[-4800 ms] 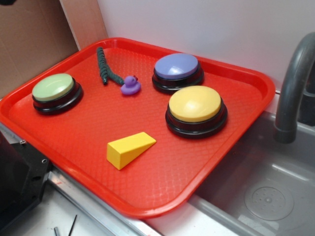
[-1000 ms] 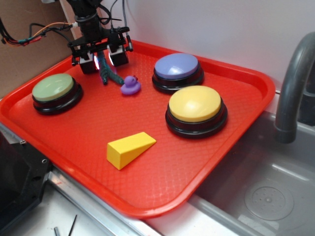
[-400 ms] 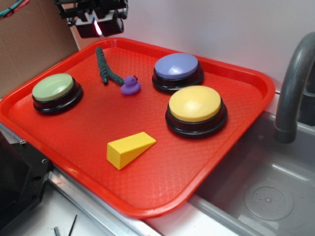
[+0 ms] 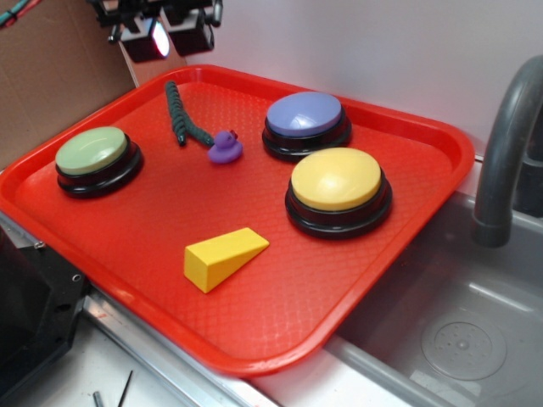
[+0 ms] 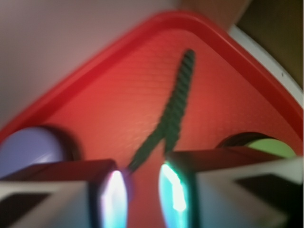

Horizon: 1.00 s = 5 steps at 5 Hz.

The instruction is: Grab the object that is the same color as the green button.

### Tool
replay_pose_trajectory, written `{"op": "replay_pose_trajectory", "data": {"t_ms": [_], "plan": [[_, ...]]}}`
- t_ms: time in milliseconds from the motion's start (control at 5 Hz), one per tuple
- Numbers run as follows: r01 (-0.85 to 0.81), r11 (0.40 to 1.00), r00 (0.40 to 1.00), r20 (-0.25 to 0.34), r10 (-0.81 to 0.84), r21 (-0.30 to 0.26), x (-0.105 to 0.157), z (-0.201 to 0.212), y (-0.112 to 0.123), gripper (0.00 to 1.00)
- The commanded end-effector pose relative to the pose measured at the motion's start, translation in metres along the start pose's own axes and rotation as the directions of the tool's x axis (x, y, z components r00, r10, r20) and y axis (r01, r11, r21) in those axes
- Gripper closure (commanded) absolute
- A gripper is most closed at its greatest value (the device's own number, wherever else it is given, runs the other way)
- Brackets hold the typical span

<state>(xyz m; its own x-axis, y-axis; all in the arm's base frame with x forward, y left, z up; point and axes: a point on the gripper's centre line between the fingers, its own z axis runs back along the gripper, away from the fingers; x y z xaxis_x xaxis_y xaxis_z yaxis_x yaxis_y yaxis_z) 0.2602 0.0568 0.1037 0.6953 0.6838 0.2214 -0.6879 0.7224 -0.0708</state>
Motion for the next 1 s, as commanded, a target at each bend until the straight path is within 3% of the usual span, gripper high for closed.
{"op": "replay_pose_trajectory", "data": {"t_ms": [0, 200, 400, 600, 800], "plan": [[-0.153, 0.988, 0.988, 0.003, 0.153, 0.008, 0.044, -0.045, 0.026, 0.00], [-0.174, 0.984, 0.982, -0.064, 0.177, 0.046, 0.050, -0.065, 0.026, 0.00], [-0.159, 0.982, 0.982, -0.083, 0.168, 0.106, 0.054, -0.083, 0.021, 0.00], [-0.167, 0.977, 0.978, -0.108, 0.181, 0.132, 0.054, -0.093, 0.024, 0.01], [-0.183, 0.977, 0.976, -0.096, 0.193, 0.106, 0.052, -0.090, 0.028, 1.00]]}}
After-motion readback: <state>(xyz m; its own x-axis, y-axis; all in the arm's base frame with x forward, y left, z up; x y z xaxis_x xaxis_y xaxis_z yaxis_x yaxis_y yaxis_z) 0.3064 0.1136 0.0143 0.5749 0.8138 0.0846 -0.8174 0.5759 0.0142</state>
